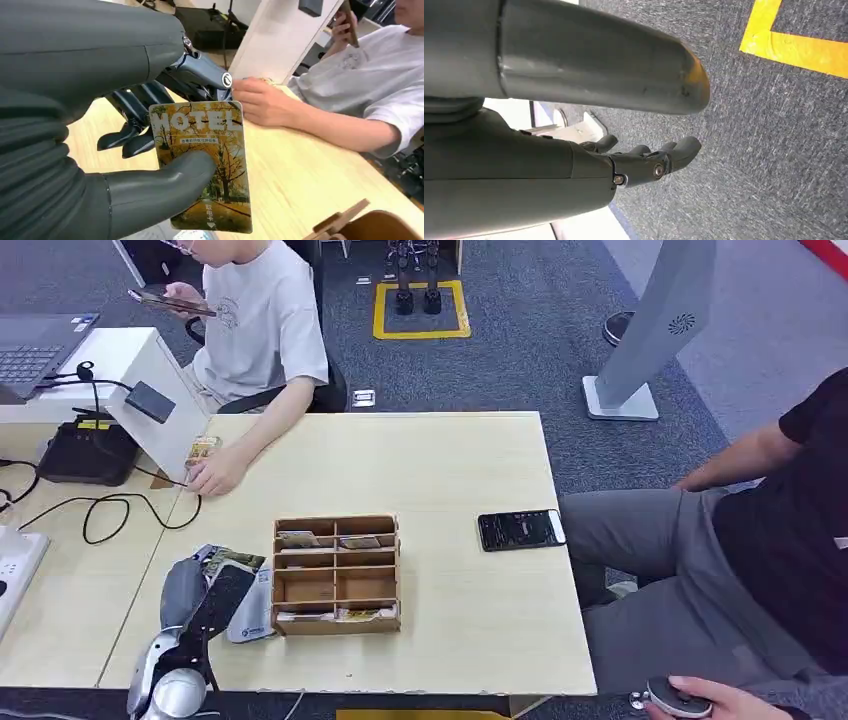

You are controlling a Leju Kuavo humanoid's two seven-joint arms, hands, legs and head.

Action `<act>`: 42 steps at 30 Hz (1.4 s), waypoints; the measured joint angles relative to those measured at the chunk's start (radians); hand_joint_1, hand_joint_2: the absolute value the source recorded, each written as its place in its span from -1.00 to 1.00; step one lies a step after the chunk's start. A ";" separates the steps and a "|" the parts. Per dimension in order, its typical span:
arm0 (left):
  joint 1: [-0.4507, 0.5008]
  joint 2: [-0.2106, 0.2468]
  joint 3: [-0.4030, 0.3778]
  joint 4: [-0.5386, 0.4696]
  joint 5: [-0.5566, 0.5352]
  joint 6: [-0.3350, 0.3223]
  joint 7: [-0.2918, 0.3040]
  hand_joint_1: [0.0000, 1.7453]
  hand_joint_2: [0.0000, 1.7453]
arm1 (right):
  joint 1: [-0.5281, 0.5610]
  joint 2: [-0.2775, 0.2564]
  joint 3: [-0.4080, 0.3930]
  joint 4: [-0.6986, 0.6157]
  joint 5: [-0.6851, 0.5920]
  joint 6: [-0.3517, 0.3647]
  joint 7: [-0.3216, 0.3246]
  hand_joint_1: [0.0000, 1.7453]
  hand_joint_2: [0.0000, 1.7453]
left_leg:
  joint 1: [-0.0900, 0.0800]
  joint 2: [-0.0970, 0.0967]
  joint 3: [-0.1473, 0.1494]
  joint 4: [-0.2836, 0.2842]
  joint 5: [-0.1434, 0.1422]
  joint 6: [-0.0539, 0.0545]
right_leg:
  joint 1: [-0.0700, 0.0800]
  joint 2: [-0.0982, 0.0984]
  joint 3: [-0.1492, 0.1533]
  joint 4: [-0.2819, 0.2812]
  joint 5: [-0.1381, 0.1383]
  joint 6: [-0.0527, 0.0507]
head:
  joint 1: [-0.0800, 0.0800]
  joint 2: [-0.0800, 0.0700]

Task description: Pass the card to the sensor for recognition and then transmit it.

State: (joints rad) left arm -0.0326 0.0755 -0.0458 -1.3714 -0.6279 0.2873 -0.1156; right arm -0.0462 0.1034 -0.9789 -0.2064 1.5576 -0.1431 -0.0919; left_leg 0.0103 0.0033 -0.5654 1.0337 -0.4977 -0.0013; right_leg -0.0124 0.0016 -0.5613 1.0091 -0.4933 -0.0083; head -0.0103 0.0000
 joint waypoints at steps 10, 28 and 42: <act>-0.013 -0.014 0.026 0.043 0.035 0.013 -0.003 1.00 1.00 | 0.000 0.000 0.000 0.000 0.000 0.000 0.000 -1.00 -1.00 | 0.000 0.000 0.000 0.000 0.000 0.000 | 0.000 0.000 0.000 0.000 0.000 0.000 | 0.000 0.000; -0.055 -0.029 0.033 0.153 0.013 0.063 0.003 1.00 1.00 | 0.000 0.000 0.001 0.000 0.004 -0.005 0.002 -1.00 -1.00 | 0.000 0.000 0.000 0.000 0.000 0.000 | 0.000 0.000 0.000 0.000 0.000 0.000 | 0.000 0.000; -0.064 -0.029 0.035 0.235 -0.111 0.104 0.038 1.00 1.00 | 0.000 0.000 0.016 0.000 0.010 -0.004 0.003 -1.00 -1.00 | 0.000 0.000 0.000 0.000 0.000 0.000 | 0.000 0.000 0.000 0.000 0.000 0.000 | 0.000 0.000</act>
State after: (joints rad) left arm -0.0962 0.0469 -0.0111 -1.1368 -0.7389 0.3914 -0.0774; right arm -0.0464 0.1034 -0.9628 -0.2060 1.5671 -0.1473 -0.0893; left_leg 0.0102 0.0032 -0.5653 1.0337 -0.4977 -0.0013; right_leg -0.0124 0.0014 -0.5609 1.0091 -0.4933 -0.0082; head -0.0103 0.0000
